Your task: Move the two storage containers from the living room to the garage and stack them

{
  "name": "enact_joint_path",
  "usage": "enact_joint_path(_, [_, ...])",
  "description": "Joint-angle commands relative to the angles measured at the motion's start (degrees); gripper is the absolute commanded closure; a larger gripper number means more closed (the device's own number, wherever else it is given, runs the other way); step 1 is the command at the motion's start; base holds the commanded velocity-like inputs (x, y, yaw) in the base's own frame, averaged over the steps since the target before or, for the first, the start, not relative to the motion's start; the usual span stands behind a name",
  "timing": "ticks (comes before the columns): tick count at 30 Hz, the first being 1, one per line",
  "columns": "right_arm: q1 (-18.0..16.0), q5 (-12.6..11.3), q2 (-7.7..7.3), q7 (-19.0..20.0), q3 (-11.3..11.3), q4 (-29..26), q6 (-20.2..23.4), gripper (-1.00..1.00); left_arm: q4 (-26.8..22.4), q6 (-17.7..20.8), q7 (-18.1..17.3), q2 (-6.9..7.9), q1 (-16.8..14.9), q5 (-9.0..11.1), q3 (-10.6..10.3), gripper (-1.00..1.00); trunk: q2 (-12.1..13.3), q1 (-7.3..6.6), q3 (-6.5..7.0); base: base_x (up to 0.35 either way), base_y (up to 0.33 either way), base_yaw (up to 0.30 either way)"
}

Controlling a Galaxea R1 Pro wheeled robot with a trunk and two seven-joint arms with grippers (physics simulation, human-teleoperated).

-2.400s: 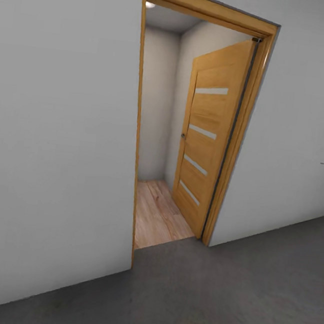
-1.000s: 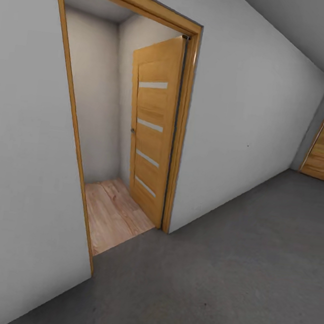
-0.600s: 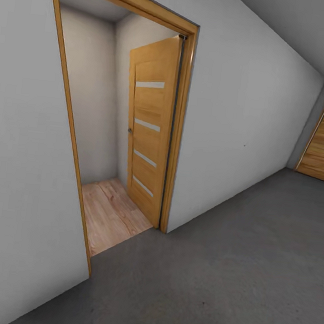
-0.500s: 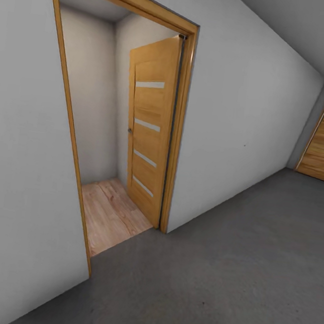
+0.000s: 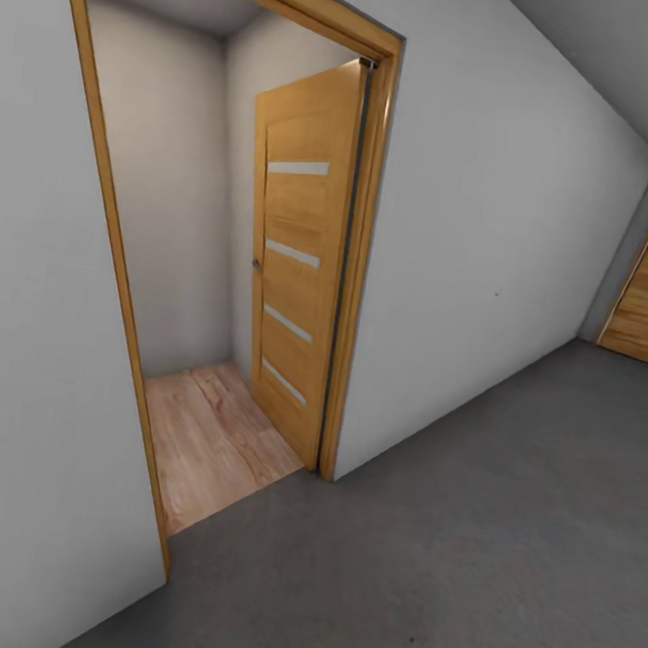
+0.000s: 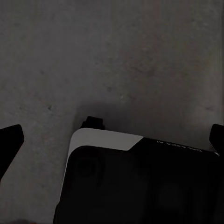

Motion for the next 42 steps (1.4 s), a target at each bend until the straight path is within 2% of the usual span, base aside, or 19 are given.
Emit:
enact_joint_path(1, [-0.1, -0.5, 0.05, 0.0, 0.5, 0.2, -0.3, -1.0, 0.0, 0.1, 0.2, -0.01, 0.0, 0.4, -0.1, -1.0, -0.1, 0.06, -0.12, 0.318, 0.0, 0.0])
enact_joint_path(21, [-0.1, -0.5, 0.05, 0.0, 0.5, 0.2, -0.5, -1.0, 0.0, 0.0, 0.2, -0.01, 0.0, 0.4, -0.1, -1.0, -0.1, 0.06, -0.12, 0.317, 0.0, 0.0])
enact_joint_path(32, [-0.1, -0.5, 0.12, 0.0, 0.5, 0.2, -0.3, -1.0, 0.0, -0.1, 0.2, -0.01, 0.0, 0.4, -0.1, -1.0, -0.1, 0.06, -0.12, 0.059, -0.006, 0.0])
enact_joint_path(42, [-0.1, -0.5, 0.22, 0.0, 0.5, 0.2, -0.3, -1.0, 0.0, -0.1, 0.2, 0.07, 0.0, 0.3, -0.1, -1.0, -0.1, 0.06, -0.12, 0.21, -0.154, 0.0])
